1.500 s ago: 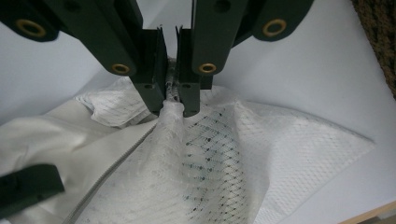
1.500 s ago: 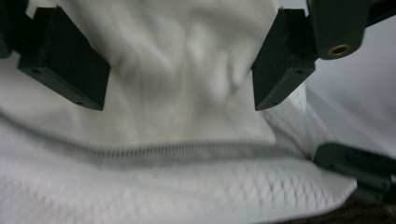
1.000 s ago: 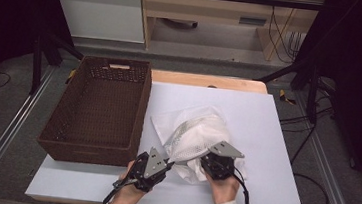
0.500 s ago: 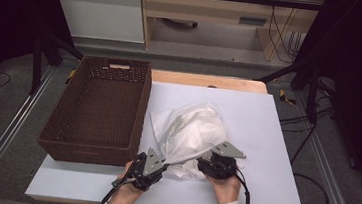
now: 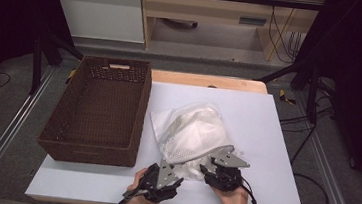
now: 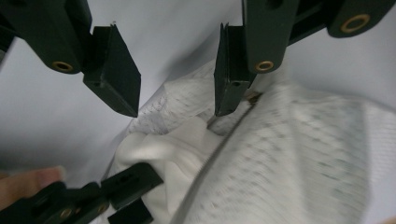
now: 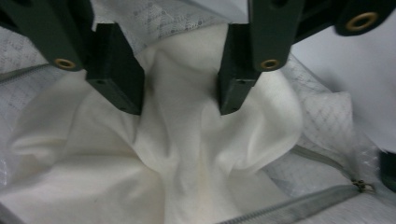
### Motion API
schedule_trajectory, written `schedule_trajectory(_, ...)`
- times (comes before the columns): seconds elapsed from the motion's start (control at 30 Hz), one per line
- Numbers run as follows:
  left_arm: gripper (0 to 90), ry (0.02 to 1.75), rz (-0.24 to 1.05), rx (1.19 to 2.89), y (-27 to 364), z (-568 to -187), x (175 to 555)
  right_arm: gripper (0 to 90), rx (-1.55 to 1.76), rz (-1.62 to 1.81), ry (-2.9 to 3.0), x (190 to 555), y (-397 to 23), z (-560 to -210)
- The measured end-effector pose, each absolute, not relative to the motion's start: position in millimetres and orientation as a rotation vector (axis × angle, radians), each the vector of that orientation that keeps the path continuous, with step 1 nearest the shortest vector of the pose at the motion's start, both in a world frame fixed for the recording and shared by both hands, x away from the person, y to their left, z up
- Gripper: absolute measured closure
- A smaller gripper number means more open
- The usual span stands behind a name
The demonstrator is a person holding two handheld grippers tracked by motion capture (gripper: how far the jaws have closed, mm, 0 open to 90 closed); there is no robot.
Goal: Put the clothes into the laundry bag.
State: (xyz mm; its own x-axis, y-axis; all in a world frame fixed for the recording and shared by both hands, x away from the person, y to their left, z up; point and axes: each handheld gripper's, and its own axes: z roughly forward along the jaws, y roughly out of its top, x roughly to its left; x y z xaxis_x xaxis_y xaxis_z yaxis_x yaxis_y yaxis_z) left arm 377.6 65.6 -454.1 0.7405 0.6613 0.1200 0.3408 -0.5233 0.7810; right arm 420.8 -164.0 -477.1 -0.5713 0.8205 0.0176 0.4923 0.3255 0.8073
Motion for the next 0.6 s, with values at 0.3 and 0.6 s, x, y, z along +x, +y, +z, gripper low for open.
schedule_trajectory(0.3, 56.7, 0.828, 0.506, 2.183, 47, -484, 403, 58.5, 1.172, 1.123, 2.215, 424, -163, -482)
schedule_trajectory(0.6, 88.0, 0.785, 0.501, 2.211, 56, -478, 396, 43.4, 1.143, 1.132, 2.230, 423, -153, -483)
